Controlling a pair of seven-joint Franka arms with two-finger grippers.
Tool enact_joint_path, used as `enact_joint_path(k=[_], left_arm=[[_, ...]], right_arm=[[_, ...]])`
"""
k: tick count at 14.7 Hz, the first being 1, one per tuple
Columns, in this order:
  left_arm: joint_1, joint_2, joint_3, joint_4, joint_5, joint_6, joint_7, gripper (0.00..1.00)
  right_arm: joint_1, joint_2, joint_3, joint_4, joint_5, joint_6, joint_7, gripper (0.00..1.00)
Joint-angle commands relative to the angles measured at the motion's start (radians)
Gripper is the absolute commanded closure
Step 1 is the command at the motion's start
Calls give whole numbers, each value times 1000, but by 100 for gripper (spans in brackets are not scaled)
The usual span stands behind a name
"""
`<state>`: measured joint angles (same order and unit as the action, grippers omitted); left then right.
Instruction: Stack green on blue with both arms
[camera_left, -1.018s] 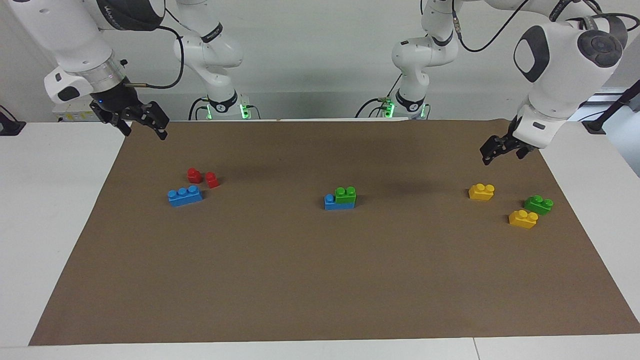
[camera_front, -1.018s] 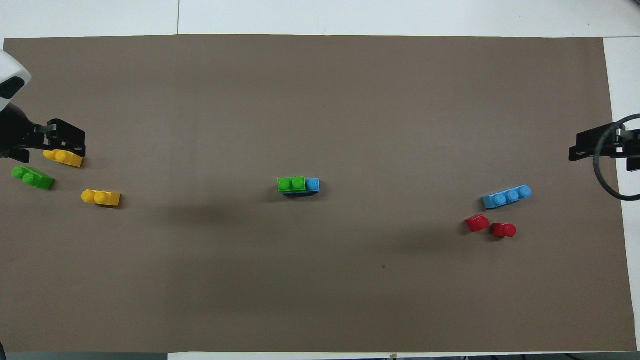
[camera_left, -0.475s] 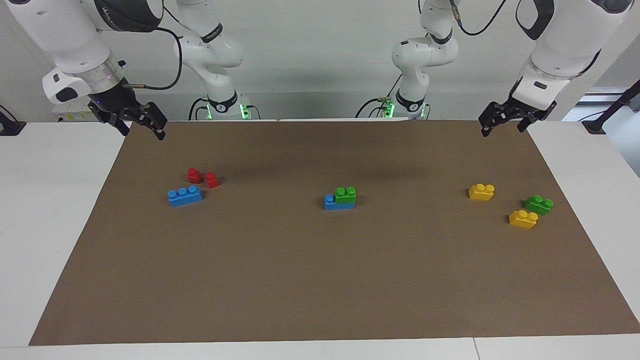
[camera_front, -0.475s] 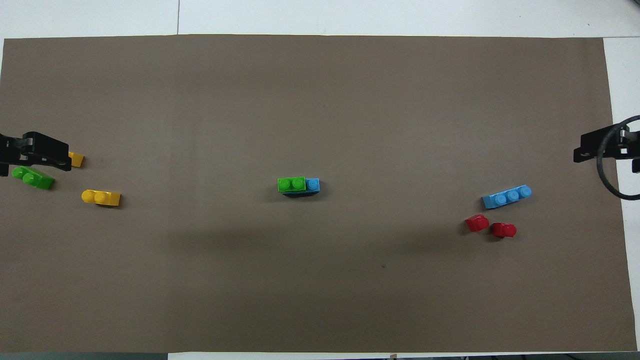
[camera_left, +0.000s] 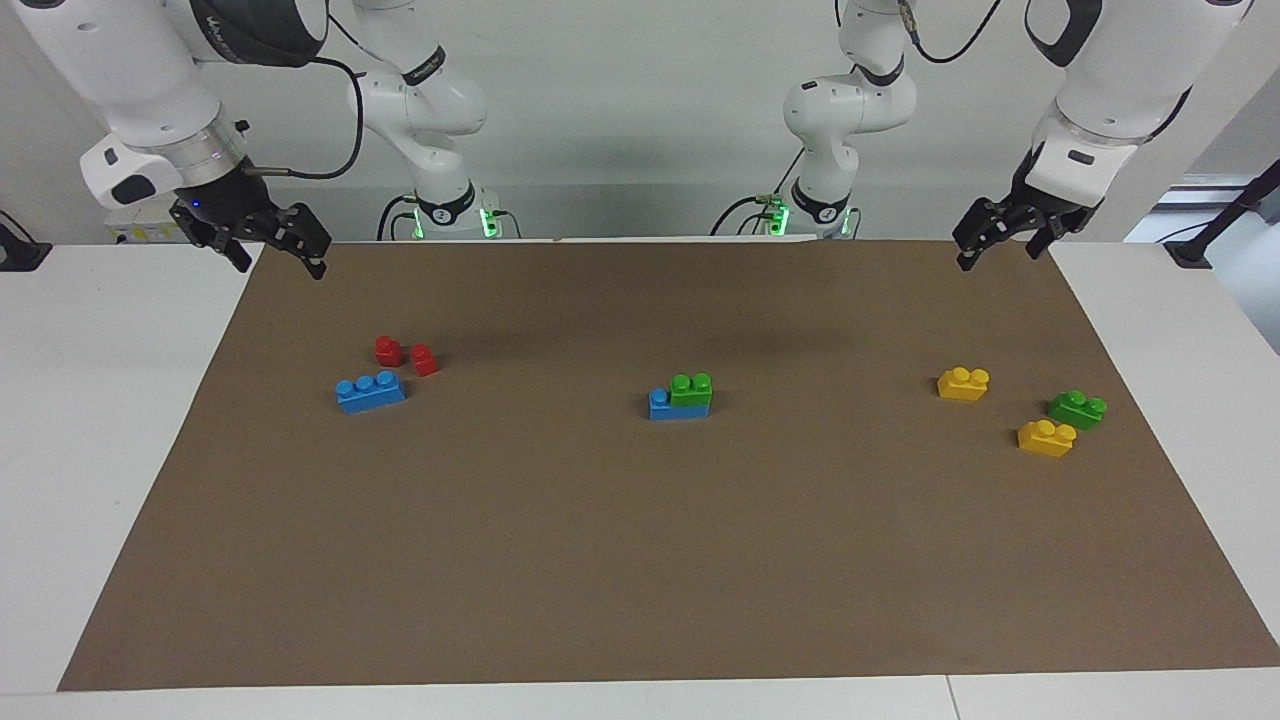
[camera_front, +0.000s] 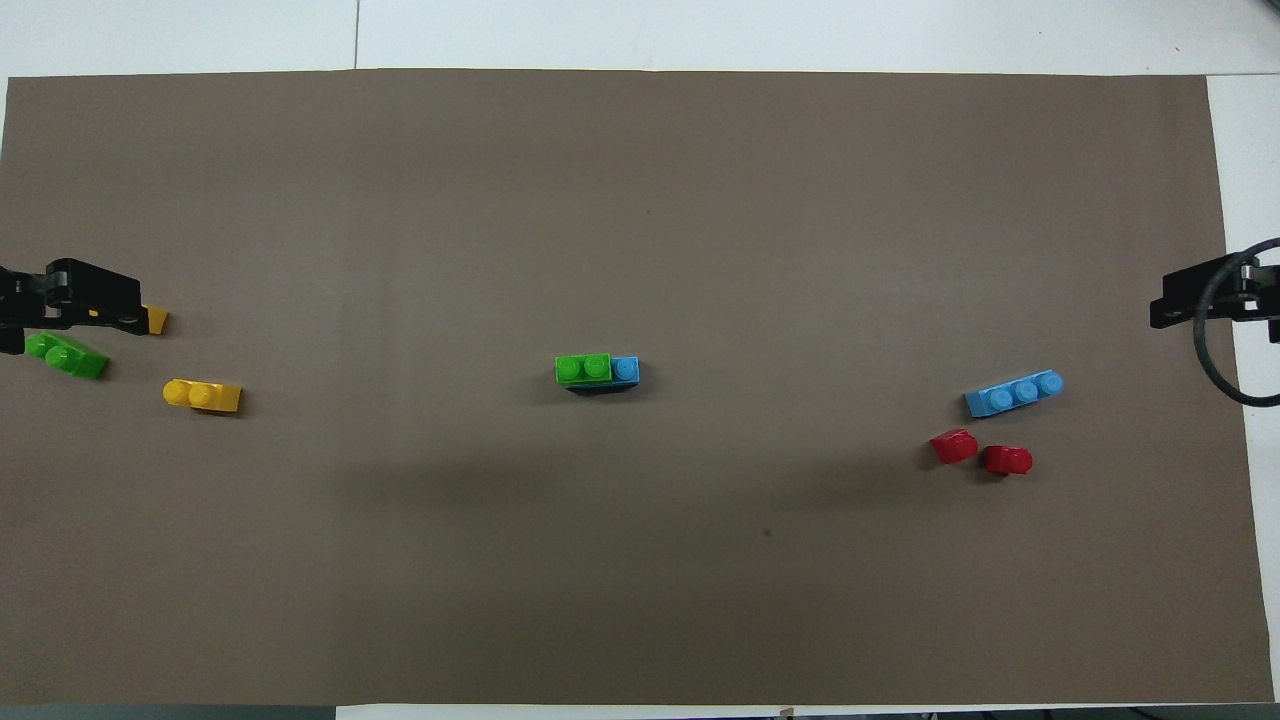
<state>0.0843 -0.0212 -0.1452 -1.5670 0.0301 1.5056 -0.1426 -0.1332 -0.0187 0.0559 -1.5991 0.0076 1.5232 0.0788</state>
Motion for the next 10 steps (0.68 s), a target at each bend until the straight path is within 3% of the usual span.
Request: enact_joint_path(k=[1,4,10], left_arm=[[-3,-20,1,-24,-13,16,11,0],[8,-16,9,-1,-128,7,-2,0],[-3,-19,10,-11,-101,4,70,0]], right_arm=[[-11,2,10,5,-18,-20,-27,0],[-14,0,10,4,-18,-17,-24,0],[-16,-4,10,-9,-17,-15,-17,0]])
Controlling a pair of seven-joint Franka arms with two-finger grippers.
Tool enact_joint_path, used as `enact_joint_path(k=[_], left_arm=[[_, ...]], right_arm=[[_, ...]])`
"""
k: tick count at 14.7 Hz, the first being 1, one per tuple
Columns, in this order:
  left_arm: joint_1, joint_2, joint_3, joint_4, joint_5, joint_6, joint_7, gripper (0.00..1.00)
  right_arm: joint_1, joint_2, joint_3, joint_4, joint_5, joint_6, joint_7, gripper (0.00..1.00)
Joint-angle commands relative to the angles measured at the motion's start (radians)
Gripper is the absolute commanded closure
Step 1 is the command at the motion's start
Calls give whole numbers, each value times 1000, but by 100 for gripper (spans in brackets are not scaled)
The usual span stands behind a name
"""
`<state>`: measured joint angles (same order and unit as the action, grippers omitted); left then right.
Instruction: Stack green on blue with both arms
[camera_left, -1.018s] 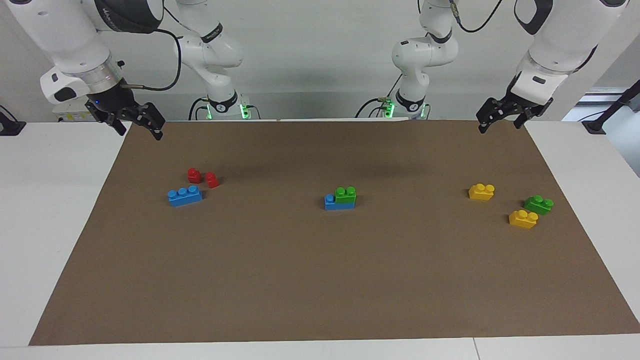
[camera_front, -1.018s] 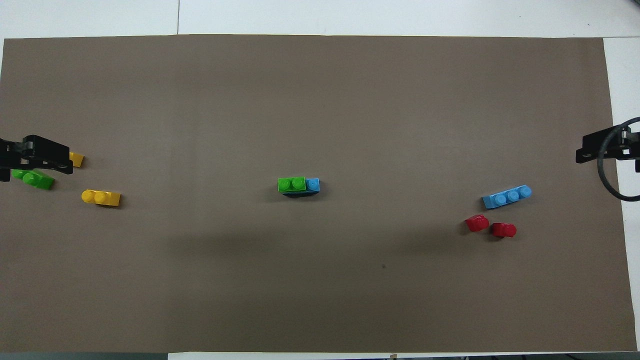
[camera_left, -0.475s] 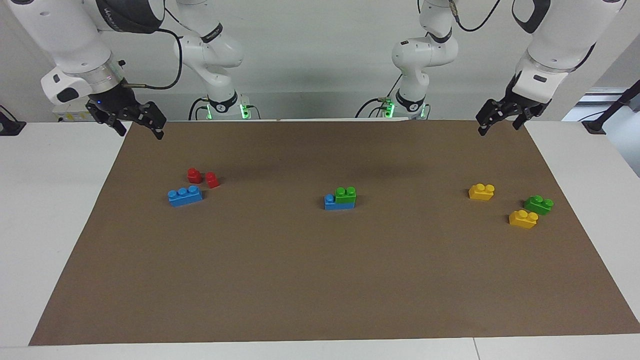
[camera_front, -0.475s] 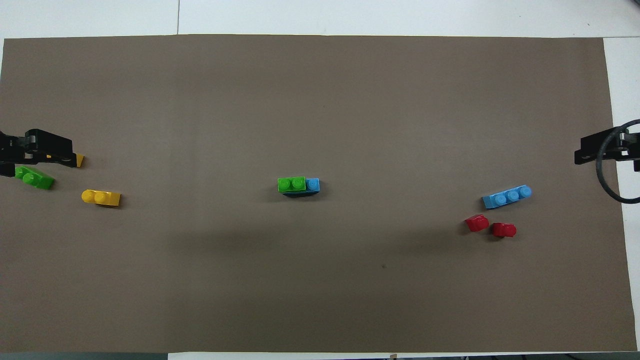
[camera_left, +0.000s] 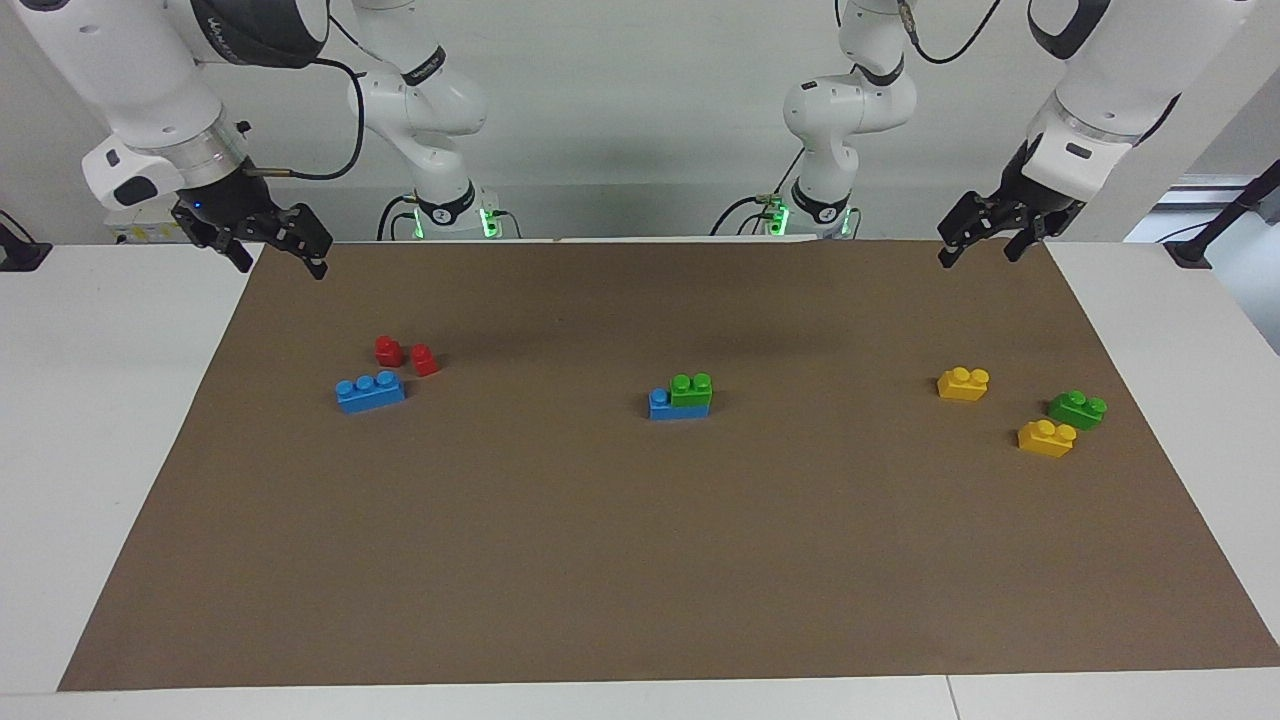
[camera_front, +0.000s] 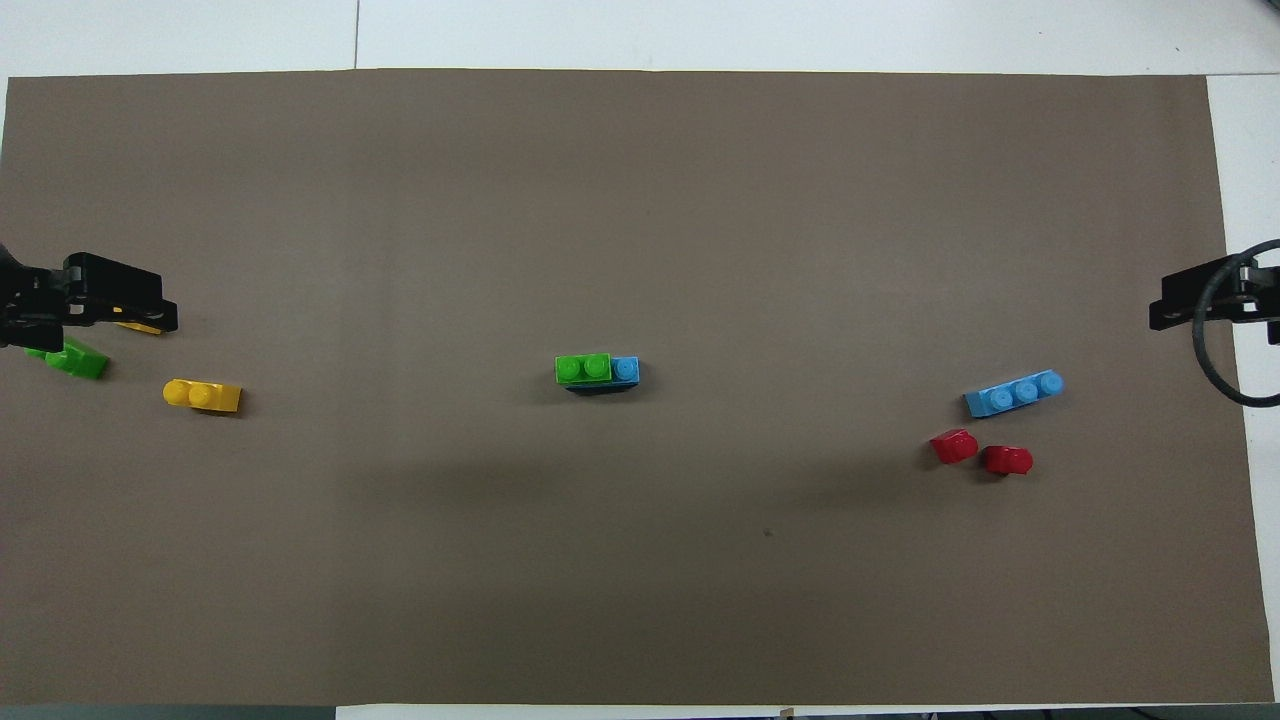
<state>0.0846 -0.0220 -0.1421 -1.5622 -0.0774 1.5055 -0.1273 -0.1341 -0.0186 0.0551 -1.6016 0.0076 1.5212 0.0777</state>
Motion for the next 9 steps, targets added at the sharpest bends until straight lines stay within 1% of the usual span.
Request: enact_joint_path(k=[1,9], left_arm=[[-3,-19,4,-16,30,-2,99,0],[-5,-21,3,-18,33,-7,115,0]], right_arm=[[-13,-6,11,-6,-18,-12,-15,0],[-2,-6,11,-6,-17,-13,-7,0]])
